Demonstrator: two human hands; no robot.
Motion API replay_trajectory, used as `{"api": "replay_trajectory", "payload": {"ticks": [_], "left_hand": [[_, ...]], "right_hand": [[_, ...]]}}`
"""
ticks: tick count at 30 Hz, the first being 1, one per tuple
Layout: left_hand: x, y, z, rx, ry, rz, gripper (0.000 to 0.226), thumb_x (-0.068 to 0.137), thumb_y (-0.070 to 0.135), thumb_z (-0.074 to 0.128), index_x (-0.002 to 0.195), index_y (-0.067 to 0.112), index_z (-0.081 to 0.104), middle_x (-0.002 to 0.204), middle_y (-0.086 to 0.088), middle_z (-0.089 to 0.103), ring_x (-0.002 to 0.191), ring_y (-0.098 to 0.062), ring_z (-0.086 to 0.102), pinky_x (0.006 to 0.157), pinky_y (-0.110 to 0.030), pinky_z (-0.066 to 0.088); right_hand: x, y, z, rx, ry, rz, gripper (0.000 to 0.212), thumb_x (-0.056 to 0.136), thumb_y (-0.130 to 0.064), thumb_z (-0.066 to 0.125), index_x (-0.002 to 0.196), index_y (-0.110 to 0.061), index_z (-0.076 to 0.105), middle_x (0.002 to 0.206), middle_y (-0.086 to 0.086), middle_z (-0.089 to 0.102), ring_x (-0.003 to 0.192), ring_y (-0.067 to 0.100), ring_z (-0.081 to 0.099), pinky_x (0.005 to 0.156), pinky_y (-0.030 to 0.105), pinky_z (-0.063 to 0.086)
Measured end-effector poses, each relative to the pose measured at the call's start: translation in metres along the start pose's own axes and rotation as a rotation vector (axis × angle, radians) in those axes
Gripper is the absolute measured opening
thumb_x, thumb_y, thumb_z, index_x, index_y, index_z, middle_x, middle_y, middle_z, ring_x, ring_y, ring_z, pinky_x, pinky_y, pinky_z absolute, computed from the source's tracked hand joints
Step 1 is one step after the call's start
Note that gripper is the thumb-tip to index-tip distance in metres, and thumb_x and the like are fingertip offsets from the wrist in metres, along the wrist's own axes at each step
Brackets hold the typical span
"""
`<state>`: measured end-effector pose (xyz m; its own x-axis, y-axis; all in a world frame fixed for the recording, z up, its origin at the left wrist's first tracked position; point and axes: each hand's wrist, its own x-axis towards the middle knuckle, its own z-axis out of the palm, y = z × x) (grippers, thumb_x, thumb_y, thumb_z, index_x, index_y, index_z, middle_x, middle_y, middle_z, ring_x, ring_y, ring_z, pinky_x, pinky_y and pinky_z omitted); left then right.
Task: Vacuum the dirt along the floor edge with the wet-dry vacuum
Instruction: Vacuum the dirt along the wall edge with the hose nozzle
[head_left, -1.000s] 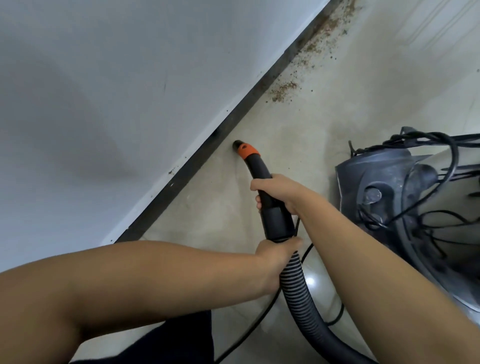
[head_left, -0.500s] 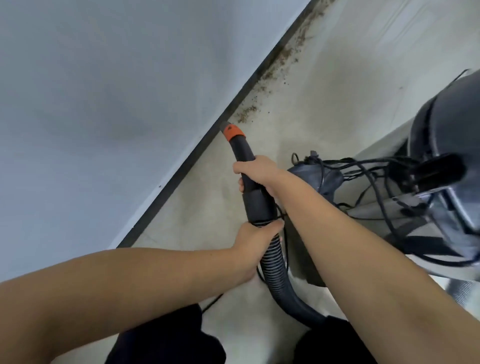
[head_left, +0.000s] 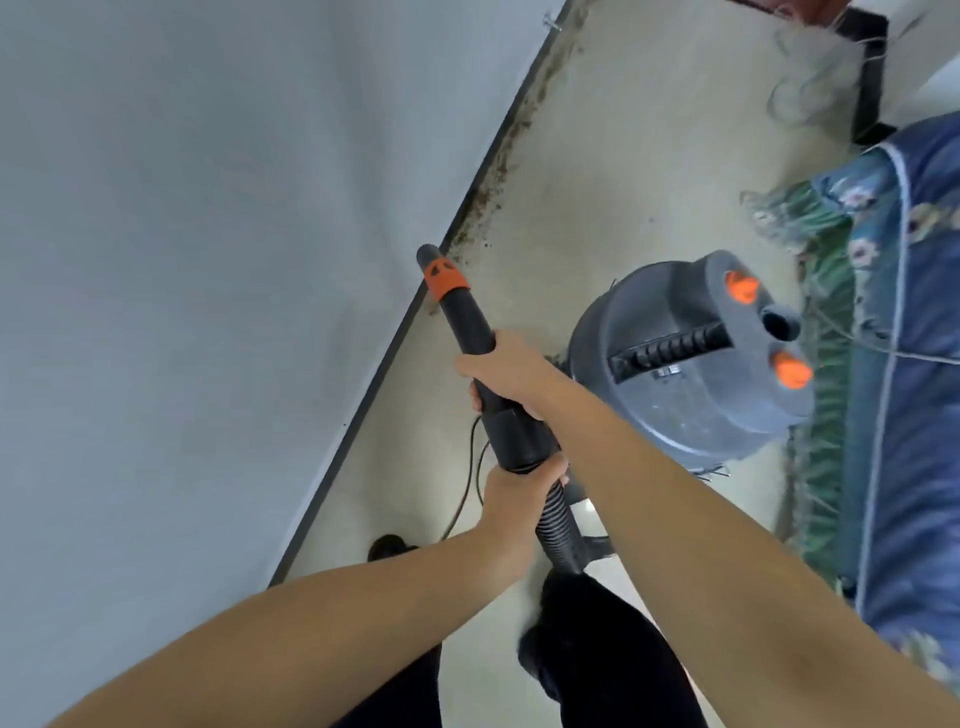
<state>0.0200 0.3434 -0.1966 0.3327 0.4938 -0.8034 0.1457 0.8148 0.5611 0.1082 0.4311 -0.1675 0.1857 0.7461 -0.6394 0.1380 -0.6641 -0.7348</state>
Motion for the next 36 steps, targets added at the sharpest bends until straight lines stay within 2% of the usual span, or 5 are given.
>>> {"api": "replay_trajectory", "payload": {"ticks": [9,13,20,24,36], "left_hand": [[-0.105,0.022,0.175,0.044,-0.359,0.064,0.029,0.07,0.017,0.076,0.092,0.005,0.063,0.089,-0.013,0.061,0.078,-0.025,0.062,0.059,-0.024,0.051],[-0.128,-0.031,0.271,0.143,-0.432,0.145,0.046,0.069,0.027,0.081,0.109,0.01,0.067,0.102,-0.005,0.071,0.099,-0.024,0.065,0.091,-0.038,0.05],[-0.175,-0.073,0.42,0.132,-0.458,0.15,0.03,0.073,0.017,0.079,0.1,0.011,0.067,0.093,-0.006,0.07,0.093,-0.026,0.064,0.08,-0.034,0.048],[-0.165,-0.053,0.47,0.119,-0.446,0.261,0.05,0.045,0.032,0.078,0.091,0.014,0.069,0.096,-0.011,0.072,0.091,-0.028,0.067,0.085,-0.044,0.052],[-0.06,0.06,0.576,0.022,-0.328,0.401,0.033,0.076,0.01,0.075,0.107,0.006,0.065,0.107,-0.016,0.07,0.099,-0.03,0.065,0.087,-0.039,0.05]], "right_hand": [[-0.172,-0.023,-0.177,-0.072,0.352,-0.173,0.01,0.087,-0.011,0.056,0.078,-0.008,0.053,0.061,0.012,0.064,0.05,0.025,0.059,0.053,0.027,0.051],[-0.246,0.031,-0.254,-0.044,0.505,-0.162,0.012,0.082,-0.014,0.059,0.09,-0.012,0.051,0.052,0.004,0.061,0.041,0.015,0.056,0.05,0.024,0.047],[-0.338,0.087,-0.375,-0.037,0.63,-0.213,0.016,0.083,-0.011,0.059,0.091,-0.016,0.047,0.061,0.006,0.063,0.045,0.018,0.059,0.055,0.033,0.054],[-0.347,0.076,-0.418,-0.075,0.715,-0.349,0.019,0.084,-0.015,0.062,0.093,-0.02,0.046,0.065,0.005,0.062,0.045,0.014,0.059,0.053,0.03,0.054],[-0.238,0.011,-0.546,-0.155,0.701,-0.456,0.019,0.084,-0.015,0.06,0.088,-0.024,0.043,0.068,0.002,0.06,0.046,0.012,0.059,0.058,0.038,0.058]]}}
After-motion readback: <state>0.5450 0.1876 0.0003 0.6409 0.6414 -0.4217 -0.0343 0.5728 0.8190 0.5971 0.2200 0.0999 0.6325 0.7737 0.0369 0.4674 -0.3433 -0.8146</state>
